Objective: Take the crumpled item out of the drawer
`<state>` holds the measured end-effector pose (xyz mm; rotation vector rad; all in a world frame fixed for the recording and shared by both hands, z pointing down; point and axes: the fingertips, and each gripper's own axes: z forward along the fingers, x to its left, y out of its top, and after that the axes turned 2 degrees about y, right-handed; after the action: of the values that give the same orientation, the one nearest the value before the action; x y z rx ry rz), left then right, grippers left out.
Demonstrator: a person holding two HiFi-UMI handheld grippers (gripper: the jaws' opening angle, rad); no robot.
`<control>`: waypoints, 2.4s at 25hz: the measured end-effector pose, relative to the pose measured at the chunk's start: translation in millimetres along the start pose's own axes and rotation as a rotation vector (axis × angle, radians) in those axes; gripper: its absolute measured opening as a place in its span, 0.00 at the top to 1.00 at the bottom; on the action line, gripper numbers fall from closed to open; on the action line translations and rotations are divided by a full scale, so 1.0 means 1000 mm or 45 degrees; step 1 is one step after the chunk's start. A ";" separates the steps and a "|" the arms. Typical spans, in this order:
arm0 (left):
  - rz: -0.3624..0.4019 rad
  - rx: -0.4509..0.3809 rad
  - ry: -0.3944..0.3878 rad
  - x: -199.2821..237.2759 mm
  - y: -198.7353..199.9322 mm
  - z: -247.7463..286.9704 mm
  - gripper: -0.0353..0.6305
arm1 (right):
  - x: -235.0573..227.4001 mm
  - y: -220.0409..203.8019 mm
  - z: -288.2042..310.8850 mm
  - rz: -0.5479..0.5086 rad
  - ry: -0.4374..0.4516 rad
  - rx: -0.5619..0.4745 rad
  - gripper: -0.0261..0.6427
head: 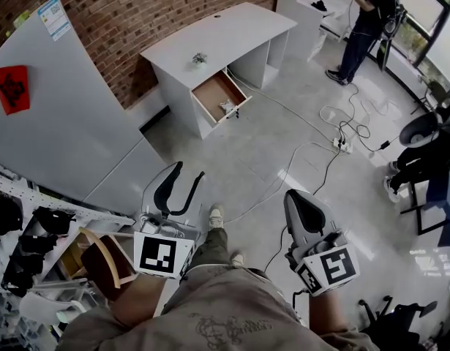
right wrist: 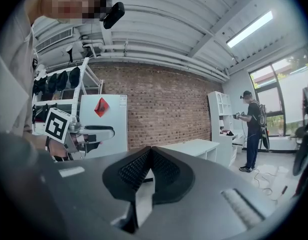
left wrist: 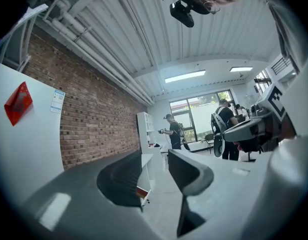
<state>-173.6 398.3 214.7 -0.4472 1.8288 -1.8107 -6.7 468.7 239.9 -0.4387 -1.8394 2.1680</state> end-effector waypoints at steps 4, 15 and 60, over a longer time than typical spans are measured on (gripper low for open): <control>-0.004 0.032 -0.031 0.016 -0.014 0.024 0.72 | -0.010 0.000 0.028 0.004 -0.012 0.017 0.92; 0.071 0.119 -0.106 0.099 -0.046 0.140 0.72 | -0.052 0.018 0.156 0.040 -0.046 0.027 0.92; 0.061 0.399 0.117 0.168 -0.115 0.528 0.72 | -0.383 0.033 0.455 0.031 0.235 0.127 0.92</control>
<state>-21.0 -135.8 323.7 -0.2035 1.5592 -2.0669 166.4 -97.7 298.8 -0.6199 -1.6291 2.1441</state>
